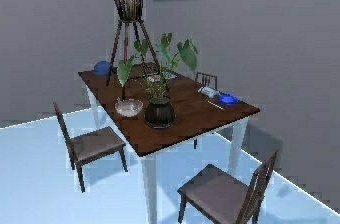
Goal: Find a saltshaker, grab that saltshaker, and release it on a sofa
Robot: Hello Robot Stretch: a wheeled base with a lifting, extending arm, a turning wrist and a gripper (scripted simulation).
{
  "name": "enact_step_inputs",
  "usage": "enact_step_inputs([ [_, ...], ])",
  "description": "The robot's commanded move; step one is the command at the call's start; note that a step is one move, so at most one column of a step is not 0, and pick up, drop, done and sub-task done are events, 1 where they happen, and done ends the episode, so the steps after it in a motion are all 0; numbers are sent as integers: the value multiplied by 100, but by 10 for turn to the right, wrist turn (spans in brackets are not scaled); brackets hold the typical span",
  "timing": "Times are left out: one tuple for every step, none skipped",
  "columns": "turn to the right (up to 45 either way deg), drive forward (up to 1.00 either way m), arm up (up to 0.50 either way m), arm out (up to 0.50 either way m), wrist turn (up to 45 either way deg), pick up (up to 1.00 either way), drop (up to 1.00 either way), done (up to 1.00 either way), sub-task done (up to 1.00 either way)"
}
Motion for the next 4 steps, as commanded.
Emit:
enact_step_inputs([
  [0,0,0,0,390,0,0,0,0],
  [0,0,-40,0,0,0,0,0,0],
  [0,0,-32,0,0,0,0,0,0],
  [0,0,0,0,0,0,100,0,0],
])
